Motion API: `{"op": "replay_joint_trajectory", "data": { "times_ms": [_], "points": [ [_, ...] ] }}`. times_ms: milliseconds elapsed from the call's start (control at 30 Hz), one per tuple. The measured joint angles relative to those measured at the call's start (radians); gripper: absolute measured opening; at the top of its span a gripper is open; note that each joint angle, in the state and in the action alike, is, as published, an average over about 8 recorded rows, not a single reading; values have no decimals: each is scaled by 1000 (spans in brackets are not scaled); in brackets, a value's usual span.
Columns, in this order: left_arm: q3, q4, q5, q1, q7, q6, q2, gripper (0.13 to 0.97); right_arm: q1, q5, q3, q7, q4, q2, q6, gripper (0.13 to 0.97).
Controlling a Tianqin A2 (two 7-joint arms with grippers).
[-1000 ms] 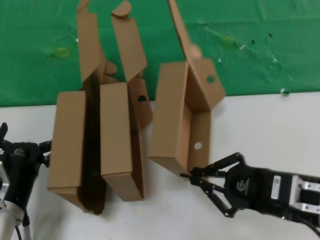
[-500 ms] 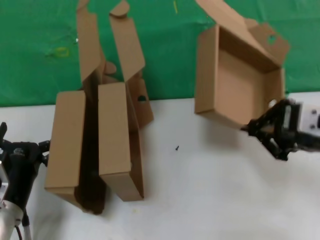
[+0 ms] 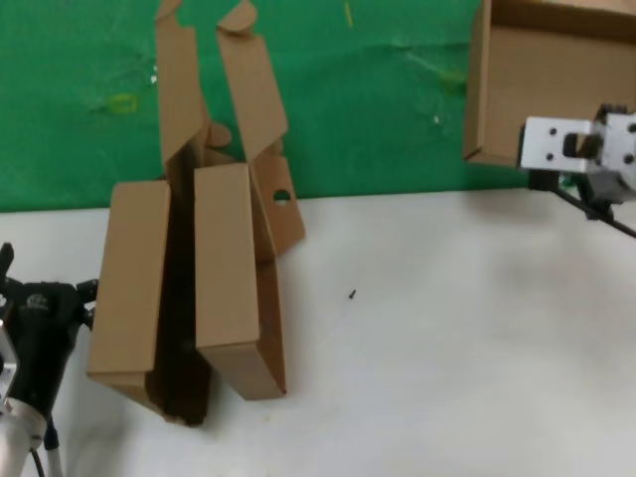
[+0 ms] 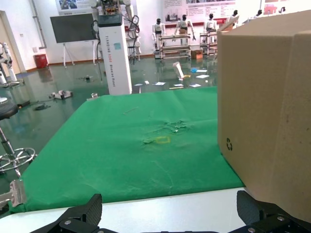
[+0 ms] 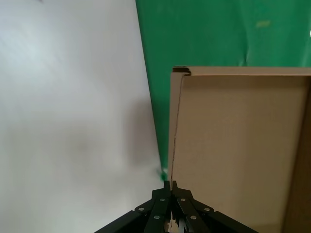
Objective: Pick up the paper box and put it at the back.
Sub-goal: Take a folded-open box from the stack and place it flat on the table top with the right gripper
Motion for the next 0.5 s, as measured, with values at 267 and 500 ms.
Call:
{"op": "replay_joint_trajectory", "data": {
  "times_ms": [267, 500],
  "points": [
    [0, 0, 0, 0, 0, 0, 0, 966, 122, -116, -195, -8, -260, -145, 7, 149],
    [0, 0, 0, 0, 0, 0, 0, 966, 74, -263, -168, -104, -510, -305, 134, 149]
  ]
}}
